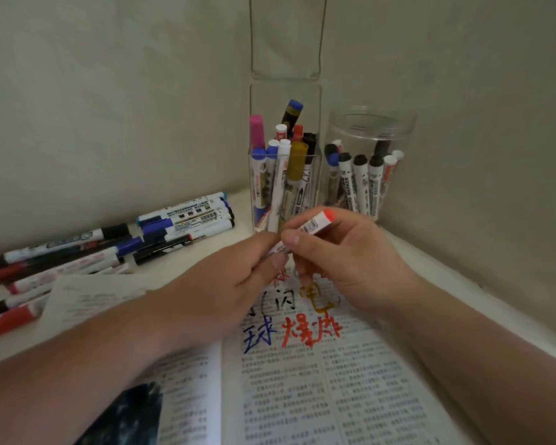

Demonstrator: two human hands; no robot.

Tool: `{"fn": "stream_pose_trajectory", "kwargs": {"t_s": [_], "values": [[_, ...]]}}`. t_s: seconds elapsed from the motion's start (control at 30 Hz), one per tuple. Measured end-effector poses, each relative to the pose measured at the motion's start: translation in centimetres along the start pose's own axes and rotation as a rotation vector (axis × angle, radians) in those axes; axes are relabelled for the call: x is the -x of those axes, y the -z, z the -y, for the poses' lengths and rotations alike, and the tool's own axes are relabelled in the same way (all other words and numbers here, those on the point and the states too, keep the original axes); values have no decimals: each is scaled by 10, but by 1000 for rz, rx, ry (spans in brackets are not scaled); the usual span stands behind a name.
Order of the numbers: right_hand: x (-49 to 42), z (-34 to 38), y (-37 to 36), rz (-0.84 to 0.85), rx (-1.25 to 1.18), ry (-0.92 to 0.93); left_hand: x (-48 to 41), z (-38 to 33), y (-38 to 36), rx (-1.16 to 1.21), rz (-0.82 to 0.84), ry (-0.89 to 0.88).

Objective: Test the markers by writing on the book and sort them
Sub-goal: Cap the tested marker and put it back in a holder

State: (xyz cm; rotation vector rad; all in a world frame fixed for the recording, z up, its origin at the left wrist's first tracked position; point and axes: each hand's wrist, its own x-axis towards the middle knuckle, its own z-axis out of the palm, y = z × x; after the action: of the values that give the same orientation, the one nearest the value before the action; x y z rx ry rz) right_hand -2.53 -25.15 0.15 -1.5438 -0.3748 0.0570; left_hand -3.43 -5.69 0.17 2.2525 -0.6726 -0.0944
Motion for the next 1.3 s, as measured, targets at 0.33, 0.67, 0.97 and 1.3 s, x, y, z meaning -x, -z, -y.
{"fn": "stream_pose_trajectory", "kwargs": {"t_s": [0.33,0.67,0.97,1.3], "values": [[4,-1,-12,-35,47,119,0,-2,1,-36,-131,-157],[7,7,-14,-165,21,140,1,7,2,68,-126,-107],[6,12,13,-290,8,-54,5,15,-3,-25,-57,-102],[28,32,32,15,348,-303,4,21,-5,-241,-90,-211]]}}
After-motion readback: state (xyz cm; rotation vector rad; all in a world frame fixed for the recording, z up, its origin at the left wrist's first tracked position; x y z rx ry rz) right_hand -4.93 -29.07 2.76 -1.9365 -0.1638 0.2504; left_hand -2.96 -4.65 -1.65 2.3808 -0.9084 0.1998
